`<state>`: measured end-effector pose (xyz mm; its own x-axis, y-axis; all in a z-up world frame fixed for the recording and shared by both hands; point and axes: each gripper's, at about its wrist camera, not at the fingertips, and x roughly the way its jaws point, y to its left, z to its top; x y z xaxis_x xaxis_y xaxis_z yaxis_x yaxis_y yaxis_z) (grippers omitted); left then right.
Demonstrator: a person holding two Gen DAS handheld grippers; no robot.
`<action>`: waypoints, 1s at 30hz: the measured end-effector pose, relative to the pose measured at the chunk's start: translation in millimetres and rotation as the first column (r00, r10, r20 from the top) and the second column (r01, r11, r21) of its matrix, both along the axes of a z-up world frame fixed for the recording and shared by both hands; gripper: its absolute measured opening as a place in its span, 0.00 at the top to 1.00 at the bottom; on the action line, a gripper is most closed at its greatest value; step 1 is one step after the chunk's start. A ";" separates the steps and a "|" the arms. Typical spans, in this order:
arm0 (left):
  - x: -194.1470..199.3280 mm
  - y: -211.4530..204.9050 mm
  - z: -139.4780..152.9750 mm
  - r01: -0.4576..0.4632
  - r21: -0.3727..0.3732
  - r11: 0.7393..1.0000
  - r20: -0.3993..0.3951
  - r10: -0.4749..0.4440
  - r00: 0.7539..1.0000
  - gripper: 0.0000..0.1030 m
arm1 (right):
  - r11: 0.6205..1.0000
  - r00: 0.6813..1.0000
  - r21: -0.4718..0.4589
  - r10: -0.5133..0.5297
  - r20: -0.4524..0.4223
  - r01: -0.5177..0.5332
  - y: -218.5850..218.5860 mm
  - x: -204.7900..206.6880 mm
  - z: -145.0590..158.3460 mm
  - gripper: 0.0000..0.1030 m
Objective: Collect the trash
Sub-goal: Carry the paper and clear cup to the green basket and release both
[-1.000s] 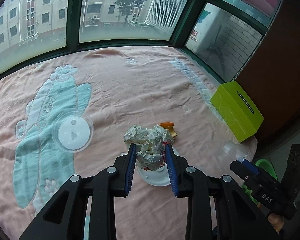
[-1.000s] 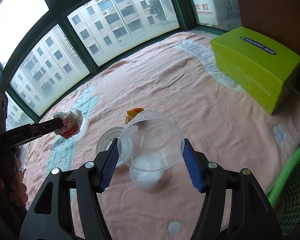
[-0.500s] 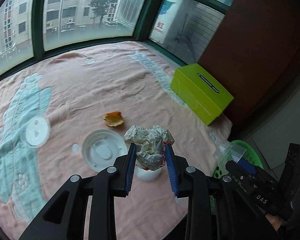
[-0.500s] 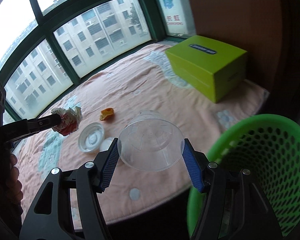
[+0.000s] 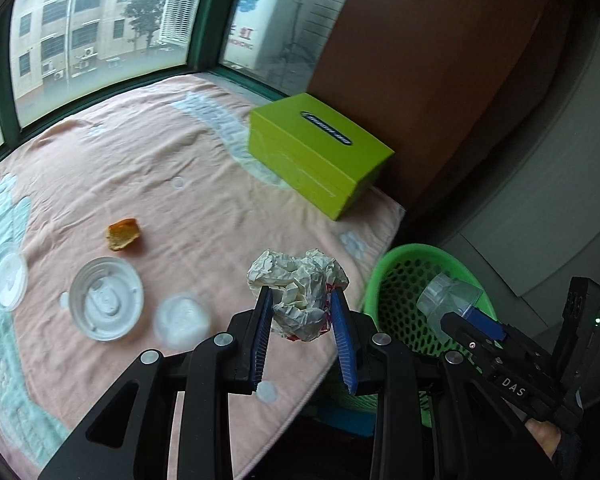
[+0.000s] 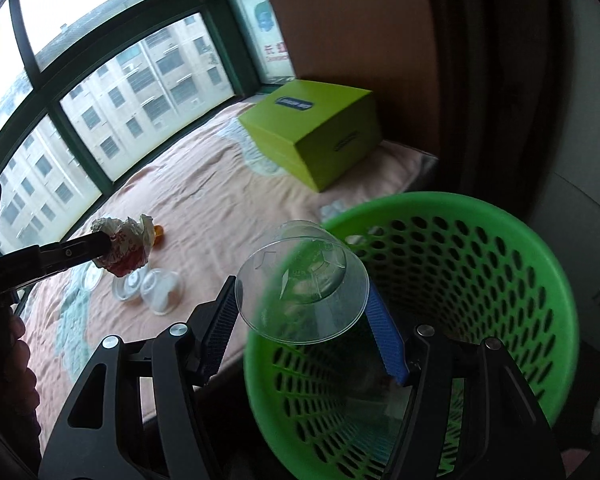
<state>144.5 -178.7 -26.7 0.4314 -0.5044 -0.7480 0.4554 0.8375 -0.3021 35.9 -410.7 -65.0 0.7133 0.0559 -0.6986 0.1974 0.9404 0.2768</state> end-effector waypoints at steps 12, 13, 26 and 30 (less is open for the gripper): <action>-19.1 -56.1 2.1 0.114 0.013 0.993 0.001 -0.114 0.993 0.72 | 0.988 0.988 0.017 -0.150 -0.040 0.151 -52.6 -38.1 -16.0 0.37; -19.8 -59.6 2.1 0.120 0.014 0.993 0.000 -0.121 0.993 0.72 | 0.987 0.987 0.019 -0.157 -0.042 0.158 -55.5 -40.6 -16.7 0.37; -37.0 -107.1 -9.0 0.229 0.044 0.972 -0.026 -0.228 0.973 0.71 | 0.976 0.977 0.043 -0.211 -0.031 0.212 -78.0 -63.7 -15.2 0.35; -40.8 -120.4 -15.0 0.253 0.061 0.965 -0.036 -0.252 0.967 0.69 | 0.974 0.975 0.052 -0.220 -0.022 0.221 -80.8 -67.8 -13.6 0.31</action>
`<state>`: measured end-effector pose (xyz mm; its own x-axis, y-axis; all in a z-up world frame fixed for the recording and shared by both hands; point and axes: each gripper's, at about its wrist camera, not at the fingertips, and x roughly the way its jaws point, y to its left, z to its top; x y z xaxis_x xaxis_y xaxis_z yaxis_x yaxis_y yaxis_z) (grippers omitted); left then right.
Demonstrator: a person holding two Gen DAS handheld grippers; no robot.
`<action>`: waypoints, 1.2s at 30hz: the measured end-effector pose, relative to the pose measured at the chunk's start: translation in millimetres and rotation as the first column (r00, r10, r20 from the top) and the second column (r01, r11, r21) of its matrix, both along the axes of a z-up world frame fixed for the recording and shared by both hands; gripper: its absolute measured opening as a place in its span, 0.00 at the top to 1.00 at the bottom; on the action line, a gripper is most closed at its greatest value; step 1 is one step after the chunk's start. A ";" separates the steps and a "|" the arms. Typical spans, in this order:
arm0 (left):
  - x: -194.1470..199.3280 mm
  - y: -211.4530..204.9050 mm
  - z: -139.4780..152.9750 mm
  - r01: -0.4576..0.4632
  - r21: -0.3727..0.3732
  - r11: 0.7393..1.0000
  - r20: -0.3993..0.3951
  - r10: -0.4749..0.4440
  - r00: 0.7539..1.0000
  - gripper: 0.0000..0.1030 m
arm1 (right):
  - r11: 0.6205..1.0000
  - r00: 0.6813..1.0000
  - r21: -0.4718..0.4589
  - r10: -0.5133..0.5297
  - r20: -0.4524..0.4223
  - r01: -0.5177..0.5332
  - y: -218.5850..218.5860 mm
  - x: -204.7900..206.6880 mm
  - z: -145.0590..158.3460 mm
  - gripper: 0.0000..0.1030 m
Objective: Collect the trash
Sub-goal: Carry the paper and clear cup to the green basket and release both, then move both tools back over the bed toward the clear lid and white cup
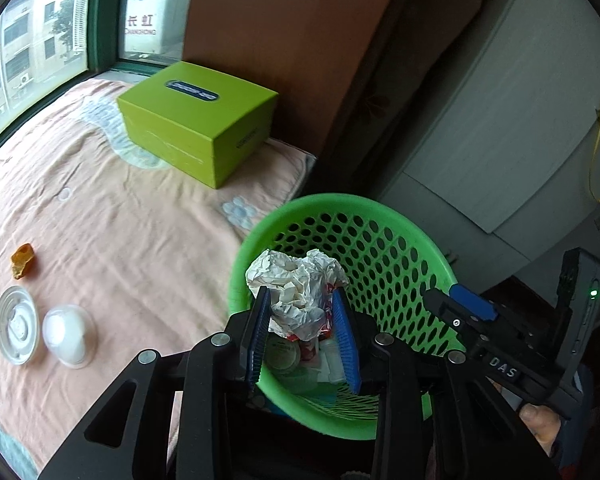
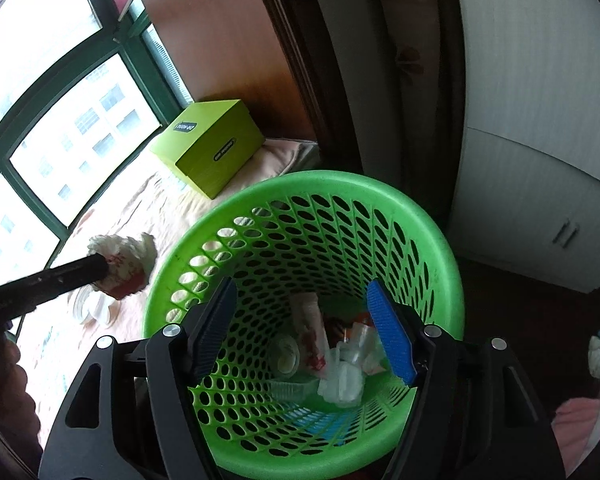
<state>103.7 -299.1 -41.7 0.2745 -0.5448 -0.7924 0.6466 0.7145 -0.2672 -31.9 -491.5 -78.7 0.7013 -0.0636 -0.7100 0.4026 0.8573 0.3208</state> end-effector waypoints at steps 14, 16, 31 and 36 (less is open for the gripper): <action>-8.9 -27.2 -19.2 0.042 0.036 0.998 -0.018 -0.042 0.999 0.51 | 1.000 1.000 0.011 -0.009 0.018 0.009 -2.8 -7.4 2.8 0.29; -9.6 -26.1 -19.6 0.040 0.037 0.999 -0.014 -0.039 0.999 0.46 | 1.000 1.000 0.013 -0.007 0.020 0.007 -2.1 -7.2 3.2 0.29; 2.0 26.4 -4.0 -0.108 0.072 0.992 0.078 0.103 0.992 0.21 | 0.996 0.995 -0.003 0.089 0.046 -0.089 31.8 10.8 13.9 0.23; 11.2 59.9 1.0 -0.193 0.084 0.977 0.108 0.184 0.977 0.17 | 0.988 0.987 -0.013 0.154 0.049 -0.154 53.6 26.7 17.9 0.22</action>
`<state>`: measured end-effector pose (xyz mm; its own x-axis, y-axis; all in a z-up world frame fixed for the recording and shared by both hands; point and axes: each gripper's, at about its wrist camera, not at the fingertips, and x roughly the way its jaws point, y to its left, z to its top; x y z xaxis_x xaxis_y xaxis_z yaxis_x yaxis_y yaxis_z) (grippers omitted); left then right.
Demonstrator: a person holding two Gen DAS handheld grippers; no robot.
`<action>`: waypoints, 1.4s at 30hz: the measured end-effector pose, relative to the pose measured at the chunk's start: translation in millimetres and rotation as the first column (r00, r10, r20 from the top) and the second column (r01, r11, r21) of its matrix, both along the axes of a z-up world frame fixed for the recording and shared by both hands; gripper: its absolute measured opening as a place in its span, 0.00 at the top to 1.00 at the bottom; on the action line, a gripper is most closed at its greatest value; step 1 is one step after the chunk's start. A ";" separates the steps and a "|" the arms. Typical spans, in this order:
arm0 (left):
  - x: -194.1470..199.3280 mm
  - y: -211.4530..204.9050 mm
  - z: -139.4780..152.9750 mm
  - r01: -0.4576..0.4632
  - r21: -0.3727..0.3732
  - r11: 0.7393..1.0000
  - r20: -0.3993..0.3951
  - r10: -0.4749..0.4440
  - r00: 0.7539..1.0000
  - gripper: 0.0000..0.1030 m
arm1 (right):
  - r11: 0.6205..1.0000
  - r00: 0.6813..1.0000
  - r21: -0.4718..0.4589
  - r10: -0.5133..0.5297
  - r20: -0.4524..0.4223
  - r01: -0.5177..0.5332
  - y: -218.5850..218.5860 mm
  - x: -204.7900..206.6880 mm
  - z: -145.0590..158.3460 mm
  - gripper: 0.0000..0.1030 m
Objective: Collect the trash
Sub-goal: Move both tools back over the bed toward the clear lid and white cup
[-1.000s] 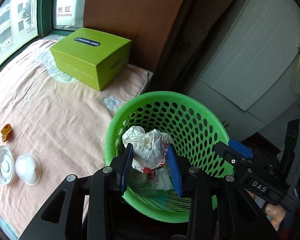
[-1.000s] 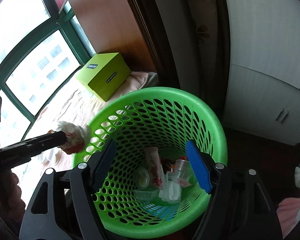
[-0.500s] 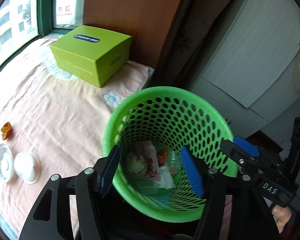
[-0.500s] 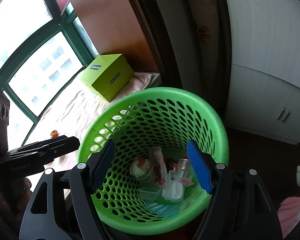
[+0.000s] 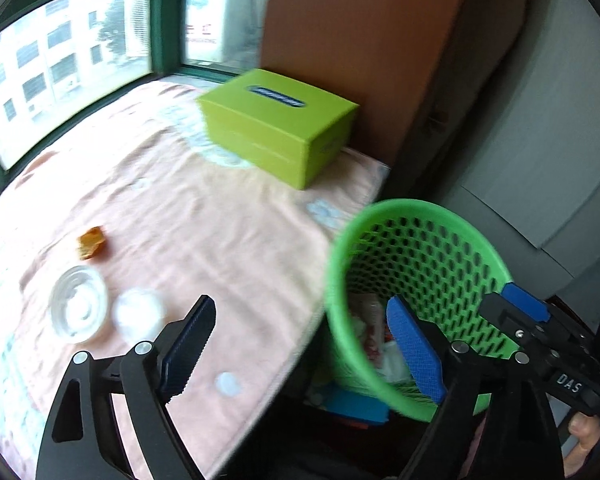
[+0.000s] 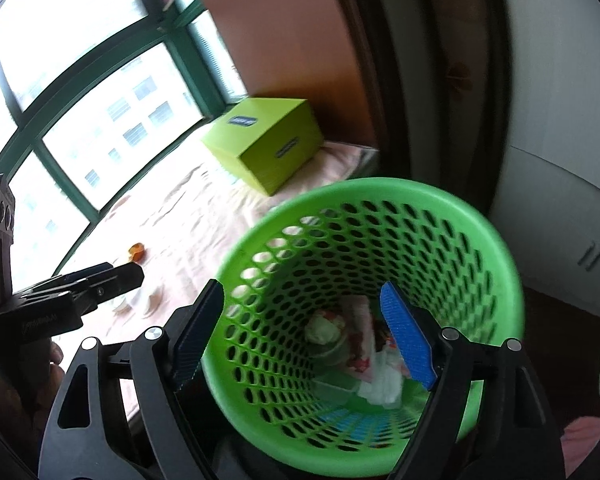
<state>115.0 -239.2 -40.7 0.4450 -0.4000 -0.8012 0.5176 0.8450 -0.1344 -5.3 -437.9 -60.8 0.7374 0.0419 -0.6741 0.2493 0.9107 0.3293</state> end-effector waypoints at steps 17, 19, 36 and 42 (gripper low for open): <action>41.2 151.1 -5.3 -0.329 0.024 0.944 0.003 0.329 0.944 0.14 | 0.969 0.970 -0.030 0.244 -0.018 -0.244 99.2 64.0 -4.7 0.20; 46.6 171.3 -7.1 -0.366 0.023 0.930 -0.002 0.366 0.931 0.14 | 0.960 0.961 -0.034 0.277 -0.029 -0.277 113.9 73.4 -8.9 0.20; 86.6 288.6 -28.3 -0.559 0.088 0.825 0.005 0.561 0.828 0.12 | 0.871 0.875 -0.107 0.467 -0.127 -0.480 216.1 138.1 -50.7 0.20; 101.2 324.0 -40.1 -0.600 0.117 0.791 0.002 0.604 0.797 0.12 | 0.851 0.857 -0.130 0.486 -0.171 -0.508 234.8 162.1 -68.0 0.20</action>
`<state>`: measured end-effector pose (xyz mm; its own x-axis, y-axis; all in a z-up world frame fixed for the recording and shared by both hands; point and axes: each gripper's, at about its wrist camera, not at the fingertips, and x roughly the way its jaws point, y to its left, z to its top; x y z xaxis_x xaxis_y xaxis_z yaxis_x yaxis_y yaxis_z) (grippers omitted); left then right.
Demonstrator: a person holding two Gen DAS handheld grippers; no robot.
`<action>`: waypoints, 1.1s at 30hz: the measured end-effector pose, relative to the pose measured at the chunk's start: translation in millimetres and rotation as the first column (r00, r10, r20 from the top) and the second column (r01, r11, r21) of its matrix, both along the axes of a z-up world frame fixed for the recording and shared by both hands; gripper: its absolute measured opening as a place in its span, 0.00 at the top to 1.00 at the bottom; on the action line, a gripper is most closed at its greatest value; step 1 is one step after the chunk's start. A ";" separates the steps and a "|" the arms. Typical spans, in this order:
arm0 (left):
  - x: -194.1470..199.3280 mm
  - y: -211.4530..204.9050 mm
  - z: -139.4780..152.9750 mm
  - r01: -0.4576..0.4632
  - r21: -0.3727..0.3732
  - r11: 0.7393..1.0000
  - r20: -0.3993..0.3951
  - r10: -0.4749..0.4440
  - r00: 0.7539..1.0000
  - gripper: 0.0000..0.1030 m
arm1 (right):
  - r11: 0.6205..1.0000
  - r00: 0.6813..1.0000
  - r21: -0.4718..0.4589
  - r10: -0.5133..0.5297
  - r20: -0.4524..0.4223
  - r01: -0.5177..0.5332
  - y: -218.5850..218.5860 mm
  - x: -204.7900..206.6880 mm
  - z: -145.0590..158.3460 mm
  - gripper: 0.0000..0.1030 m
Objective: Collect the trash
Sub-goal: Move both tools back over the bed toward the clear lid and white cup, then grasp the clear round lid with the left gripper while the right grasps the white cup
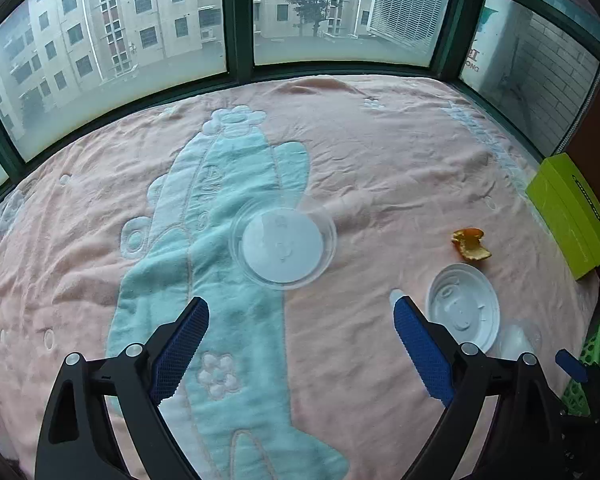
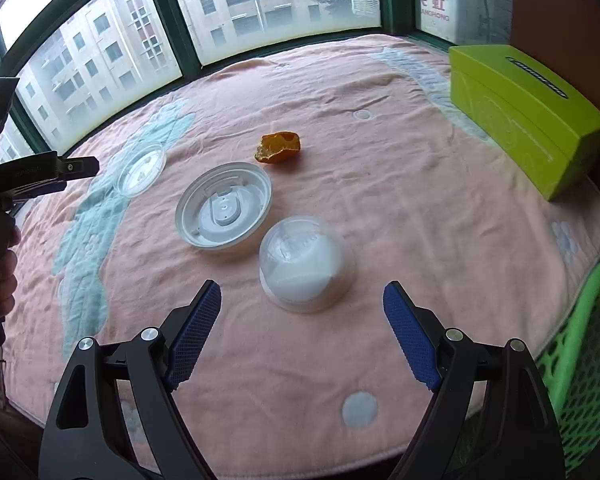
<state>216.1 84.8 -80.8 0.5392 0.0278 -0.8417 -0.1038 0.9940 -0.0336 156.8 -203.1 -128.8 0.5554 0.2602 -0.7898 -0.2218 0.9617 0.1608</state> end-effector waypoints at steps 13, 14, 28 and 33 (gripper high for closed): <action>38.2 16.4 -32.9 0.035 0.008 0.999 -0.063 -0.035 0.997 0.07 | 0.996 1.000 -0.090 0.019 -0.022 -0.020 22.4 32.9 -23.6 0.30; 43.2 15.2 -36.1 0.045 0.018 0.999 -0.070 -0.043 0.997 0.07 | 0.995 1.000 -0.095 0.018 -0.022 -0.020 22.9 33.7 -24.4 0.33; 82.9 11.7 -64.8 0.159 0.091 0.983 -0.135 -0.146 0.980 0.07 | 0.993 1.000 -0.116 0.020 -0.022 -0.022 24.3 41.4 -27.4 0.38; 89.3 16.9 -72.2 0.150 0.077 0.986 -0.146 -0.138 0.980 0.07 | 0.991 1.000 -0.133 0.023 -0.015 -0.024 27.3 42.6 -28.3 0.38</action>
